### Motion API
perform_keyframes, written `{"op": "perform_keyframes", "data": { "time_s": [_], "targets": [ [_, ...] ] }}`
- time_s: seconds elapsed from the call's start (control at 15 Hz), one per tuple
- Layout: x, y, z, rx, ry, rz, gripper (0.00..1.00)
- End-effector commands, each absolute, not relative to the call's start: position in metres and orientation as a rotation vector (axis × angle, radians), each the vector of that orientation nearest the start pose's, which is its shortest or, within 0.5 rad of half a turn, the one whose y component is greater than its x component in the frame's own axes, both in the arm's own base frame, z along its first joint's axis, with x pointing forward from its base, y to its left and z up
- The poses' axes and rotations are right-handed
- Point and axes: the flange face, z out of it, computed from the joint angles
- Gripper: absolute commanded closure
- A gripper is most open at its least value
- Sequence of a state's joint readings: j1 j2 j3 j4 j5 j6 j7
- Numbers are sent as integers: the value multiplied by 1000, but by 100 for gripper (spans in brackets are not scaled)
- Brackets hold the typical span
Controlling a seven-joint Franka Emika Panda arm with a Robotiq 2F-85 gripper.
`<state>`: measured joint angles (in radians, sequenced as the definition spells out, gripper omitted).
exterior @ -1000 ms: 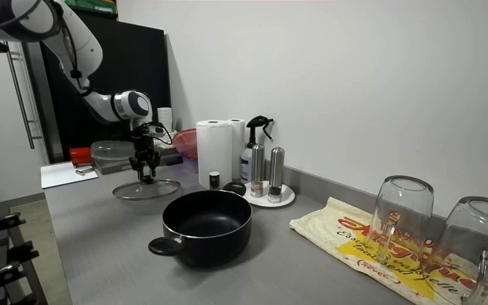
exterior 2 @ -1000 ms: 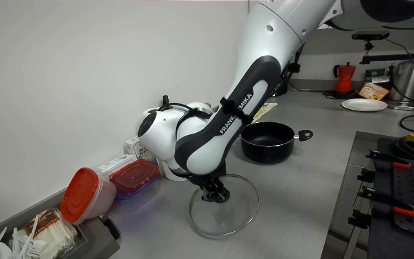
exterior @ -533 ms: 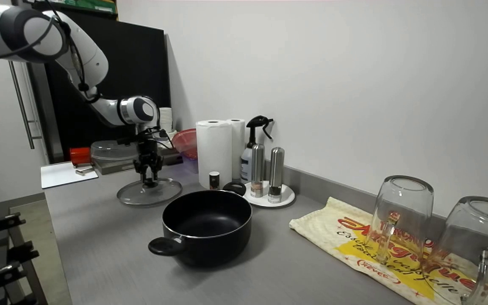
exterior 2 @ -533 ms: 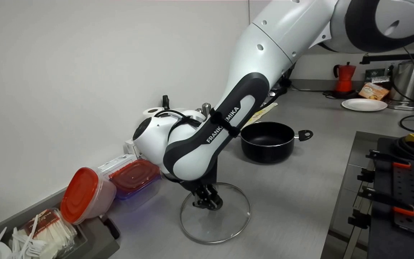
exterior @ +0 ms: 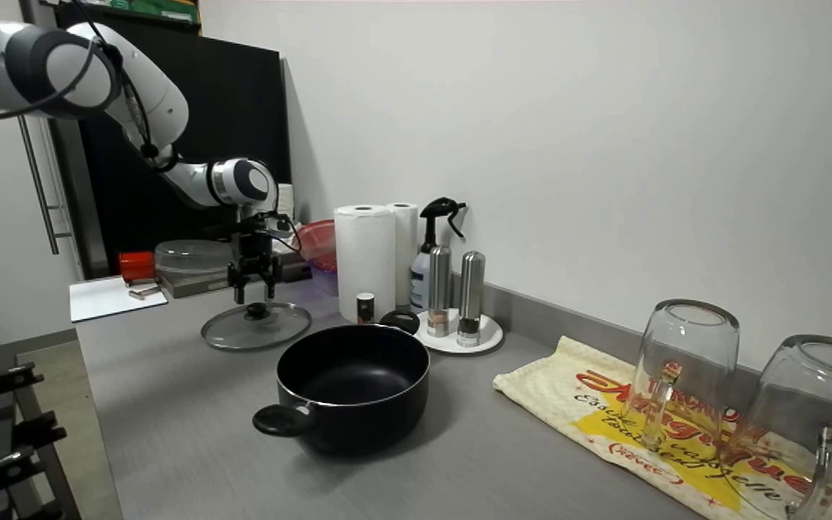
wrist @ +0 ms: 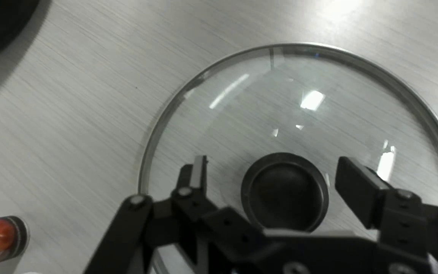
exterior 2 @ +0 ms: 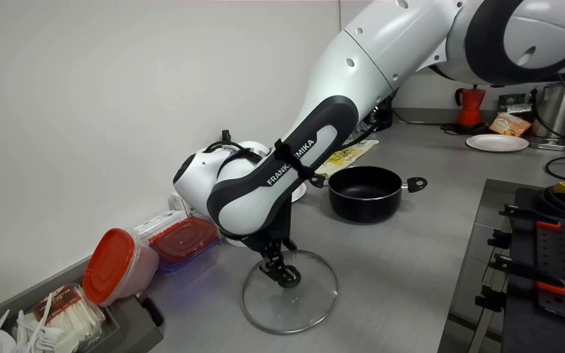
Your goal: Pick up the lid from the pot and put it on the counter
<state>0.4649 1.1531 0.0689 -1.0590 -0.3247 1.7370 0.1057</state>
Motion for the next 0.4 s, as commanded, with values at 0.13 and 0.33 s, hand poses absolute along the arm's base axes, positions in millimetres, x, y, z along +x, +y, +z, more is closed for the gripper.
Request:
{"op": "perform_keyframes", "data": {
  "time_s": [0.13,0.33],
  "targets": [
    [640,316,109,-3309,-929,717,0],
    [642,313,113,-3305,-932,719,0]
  ]
}}
